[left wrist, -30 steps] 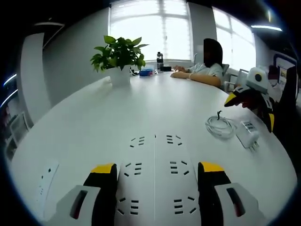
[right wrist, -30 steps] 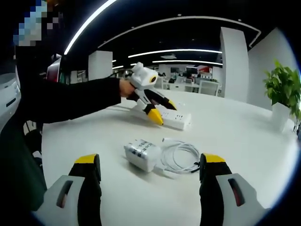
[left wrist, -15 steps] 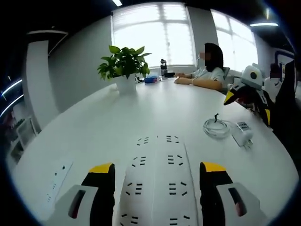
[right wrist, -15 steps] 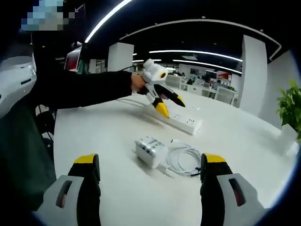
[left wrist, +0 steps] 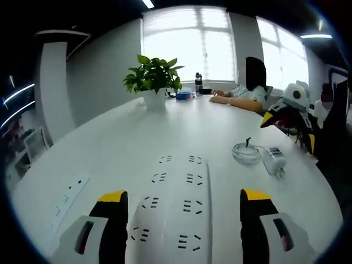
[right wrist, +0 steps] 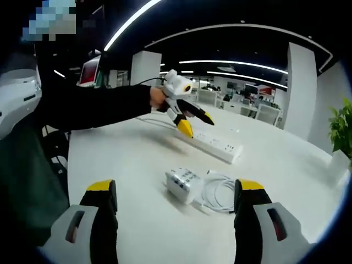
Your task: Straighten the power strip on the desk, plug the charger into it
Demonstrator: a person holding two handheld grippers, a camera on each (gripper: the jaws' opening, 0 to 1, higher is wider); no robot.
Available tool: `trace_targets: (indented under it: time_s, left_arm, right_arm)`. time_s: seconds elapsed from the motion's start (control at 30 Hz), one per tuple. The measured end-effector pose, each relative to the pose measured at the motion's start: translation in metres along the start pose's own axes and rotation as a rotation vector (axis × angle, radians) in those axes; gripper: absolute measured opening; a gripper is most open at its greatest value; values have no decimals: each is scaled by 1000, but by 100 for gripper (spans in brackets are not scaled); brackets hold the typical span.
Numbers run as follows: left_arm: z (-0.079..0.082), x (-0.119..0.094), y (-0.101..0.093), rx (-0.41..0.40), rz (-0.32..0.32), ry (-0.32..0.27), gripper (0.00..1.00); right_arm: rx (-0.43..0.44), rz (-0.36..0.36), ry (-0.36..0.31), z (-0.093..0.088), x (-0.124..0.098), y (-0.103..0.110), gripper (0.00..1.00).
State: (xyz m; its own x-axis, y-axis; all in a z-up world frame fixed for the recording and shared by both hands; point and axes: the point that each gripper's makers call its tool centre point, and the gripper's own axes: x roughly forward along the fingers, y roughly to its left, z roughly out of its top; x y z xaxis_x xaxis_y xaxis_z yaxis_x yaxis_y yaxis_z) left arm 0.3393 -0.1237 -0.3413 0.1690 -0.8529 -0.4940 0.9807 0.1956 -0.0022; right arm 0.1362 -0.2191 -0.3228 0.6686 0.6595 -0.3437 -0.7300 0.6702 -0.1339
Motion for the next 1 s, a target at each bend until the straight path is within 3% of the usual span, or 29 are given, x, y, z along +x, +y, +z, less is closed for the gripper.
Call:
trace_targets:
  time_s: [0.63, 0.8, 0.9, 1.0]
  left_arm:
    - [1, -13, -3, -61, 40, -42, 99]
    - [-6, -22, -5, -96, 57, -51, 99]
    - [-14, -28, -7, -71, 75, -18, 99]
    - [-16, -36, -11, -68, 84, -21, 99]
  right_arm:
    - [3, 2, 12, 0, -1, 2, 87]
    - [-1, 12, 19, 0, 1, 5, 87]
    - [-5, 18, 17, 1, 4, 6, 87]
    - [-11, 27, 18, 1, 7, 9, 87]
